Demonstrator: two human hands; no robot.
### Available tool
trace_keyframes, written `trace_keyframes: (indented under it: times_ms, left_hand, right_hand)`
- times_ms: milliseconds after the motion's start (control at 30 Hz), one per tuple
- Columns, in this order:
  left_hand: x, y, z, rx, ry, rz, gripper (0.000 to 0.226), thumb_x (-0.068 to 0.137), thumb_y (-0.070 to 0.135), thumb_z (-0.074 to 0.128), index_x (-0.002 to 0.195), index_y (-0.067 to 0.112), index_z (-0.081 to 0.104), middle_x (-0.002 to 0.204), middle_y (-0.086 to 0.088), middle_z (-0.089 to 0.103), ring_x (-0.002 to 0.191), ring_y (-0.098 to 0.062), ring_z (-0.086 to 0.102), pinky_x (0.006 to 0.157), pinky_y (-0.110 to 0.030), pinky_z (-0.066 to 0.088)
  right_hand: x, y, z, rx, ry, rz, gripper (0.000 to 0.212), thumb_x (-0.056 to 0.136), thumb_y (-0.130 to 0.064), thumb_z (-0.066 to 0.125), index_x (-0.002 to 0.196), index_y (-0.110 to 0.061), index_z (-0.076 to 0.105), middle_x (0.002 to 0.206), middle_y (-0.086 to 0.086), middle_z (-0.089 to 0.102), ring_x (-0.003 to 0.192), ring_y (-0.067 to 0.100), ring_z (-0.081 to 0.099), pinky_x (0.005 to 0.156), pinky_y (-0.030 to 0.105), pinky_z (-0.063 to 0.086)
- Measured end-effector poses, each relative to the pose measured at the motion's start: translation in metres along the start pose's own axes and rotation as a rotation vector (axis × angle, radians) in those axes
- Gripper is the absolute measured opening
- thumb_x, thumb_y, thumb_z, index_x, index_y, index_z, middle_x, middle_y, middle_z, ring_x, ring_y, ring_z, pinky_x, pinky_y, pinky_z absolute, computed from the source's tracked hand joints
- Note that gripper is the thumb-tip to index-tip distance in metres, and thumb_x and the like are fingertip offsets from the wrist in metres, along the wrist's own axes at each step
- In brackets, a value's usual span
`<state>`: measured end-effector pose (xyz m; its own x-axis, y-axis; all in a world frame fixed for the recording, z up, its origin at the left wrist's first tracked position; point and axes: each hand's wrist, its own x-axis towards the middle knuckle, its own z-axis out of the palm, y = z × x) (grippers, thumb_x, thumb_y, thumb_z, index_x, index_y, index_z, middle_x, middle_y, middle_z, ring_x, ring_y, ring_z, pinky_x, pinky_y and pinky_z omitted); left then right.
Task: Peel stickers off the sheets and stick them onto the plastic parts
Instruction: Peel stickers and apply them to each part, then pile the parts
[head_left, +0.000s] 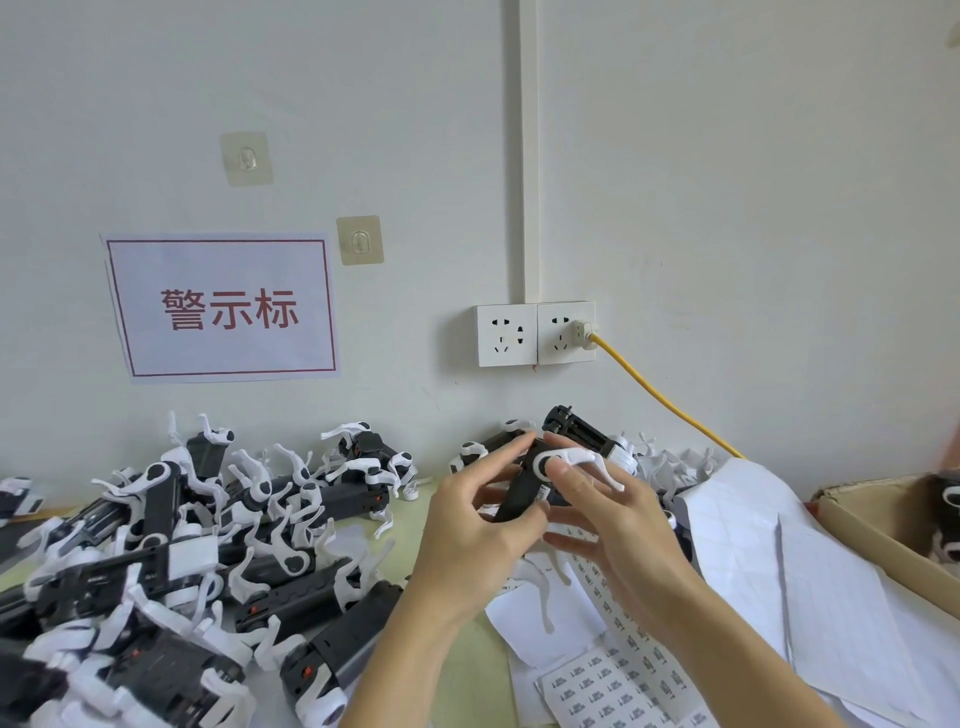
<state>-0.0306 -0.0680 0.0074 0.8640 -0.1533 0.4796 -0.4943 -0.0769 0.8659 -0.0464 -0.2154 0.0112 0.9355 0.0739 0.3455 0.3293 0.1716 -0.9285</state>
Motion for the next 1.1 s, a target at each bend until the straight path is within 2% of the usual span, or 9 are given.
trace_keyframes:
  times_ms: [100, 167, 333, 500, 667, 833, 933, 1033, 1100]
  left_hand:
    - [0.0, -0.004, 0.001, 0.083, 0.057, -0.001, 0.05, 0.083, 0.02, 0.077, 0.125, 0.044, 0.064, 0.106, 0.017, 0.073, 0.105, 0.0, 0.066, 0.091, -0.026, 0.055]
    - [0.002, -0.005, 0.002, 0.071, 0.14, -0.083, 0.047, 0.081, 0.03, 0.081, 0.122, 0.046, 0.062, 0.106, 0.016, 0.072, 0.101, 0.005, 0.065, 0.081, -0.017, 0.053]
    - [0.004, -0.004, -0.001, -0.321, 0.105, -0.438, 0.066, 0.063, 0.051, 0.089, 0.118, 0.028, 0.06, 0.096, 0.0, 0.074, 0.082, -0.017, 0.074, 0.06, -0.029, 0.055]
    - [0.008, -0.004, -0.001, -0.494, 0.185, -0.357, 0.062, 0.055, 0.045, 0.083, 0.103, 0.009, 0.067, 0.082, -0.002, 0.073, 0.074, -0.019, 0.072, 0.057, -0.023, 0.053]
    - [0.011, -0.005, -0.007, -0.632, 0.265, -0.275, 0.031, 0.081, 0.039, 0.065, 0.085, 0.008, 0.061, 0.057, -0.007, 0.054, 0.078, -0.031, 0.063, 0.05, -0.026, 0.054]
    - [0.013, -0.008, -0.01, -0.684, 0.325, -0.265, 0.022, 0.095, 0.028, 0.056, 0.088, 0.007, 0.061, 0.058, -0.011, 0.046, 0.084, -0.032, 0.045, 0.078, -0.039, 0.058]
    - [0.012, -0.009, -0.01, -0.684, 0.346, -0.254, 0.022, 0.099, 0.025, 0.054, 0.092, 0.006, 0.063, 0.057, -0.01, 0.047, 0.072, -0.026, 0.042, 0.081, -0.039, 0.057]
    - [0.012, -0.007, -0.009, -0.655, 0.365, -0.236, 0.02, 0.09, 0.029, 0.061, 0.085, 0.01, 0.061, 0.053, -0.005, 0.048, 0.067, -0.024, 0.041, 0.083, -0.042, 0.045]
    - [0.011, -0.003, -0.009, -0.617, 0.361, -0.226, 0.028, 0.081, 0.038, 0.066, 0.087, 0.012, 0.061, 0.054, -0.004, 0.047, 0.069, -0.025, 0.042, 0.076, -0.039, 0.042]
  right_hand:
    - [0.002, 0.003, 0.0, 0.058, 0.101, 0.013, 0.028, 0.085, -0.034, 0.071, 0.113, -0.03, 0.074, 0.107, 0.006, 0.076, 0.098, 0.027, 0.073, 0.091, 0.042, 0.056]
    - [0.003, 0.004, 0.0, 0.143, 0.191, 0.027, 0.027, 0.081, -0.037, 0.073, 0.105, -0.025, 0.076, 0.107, 0.007, 0.076, 0.099, 0.031, 0.072, 0.091, 0.042, 0.056]
    - [0.006, 0.007, -0.002, 0.345, 0.321, 0.054, 0.025, 0.091, -0.035, 0.068, 0.107, -0.016, 0.074, 0.11, 0.005, 0.076, 0.102, 0.028, 0.073, 0.092, 0.042, 0.055]
    - [0.008, 0.009, -0.003, 0.328, 0.29, 0.08, 0.037, 0.091, -0.042, 0.066, 0.123, -0.025, 0.066, 0.116, -0.002, 0.074, 0.103, 0.024, 0.072, 0.09, 0.041, 0.054]
    - [0.007, 0.01, -0.006, 0.268, 0.176, 0.104, 0.06, 0.067, -0.04, 0.075, 0.123, -0.022, 0.069, 0.108, -0.001, 0.072, 0.101, 0.017, 0.065, 0.085, 0.036, 0.05]
    - [0.007, 0.007, -0.008, 0.209, 0.075, 0.09, 0.055, 0.064, -0.015, 0.082, 0.116, -0.027, 0.072, 0.111, 0.0, 0.074, 0.103, 0.019, 0.07, 0.097, 0.045, 0.048]
    - [0.007, 0.007, -0.011, 0.131, 0.076, 0.094, 0.075, 0.064, -0.017, 0.083, 0.135, -0.024, 0.059, 0.119, -0.003, 0.072, 0.107, 0.026, 0.064, 0.103, 0.049, 0.045]
    - [0.004, 0.003, -0.011, -0.012, 0.048, 0.044, 0.069, 0.069, -0.032, 0.074, 0.132, -0.053, 0.054, 0.132, -0.016, 0.057, 0.122, 0.011, 0.058, 0.101, 0.042, 0.045]
    - [0.002, 0.001, -0.013, -0.148, 0.012, -0.003, 0.06, 0.074, -0.044, 0.07, 0.127, -0.064, 0.051, 0.134, -0.012, 0.055, 0.119, 0.011, 0.061, 0.096, 0.039, 0.047]
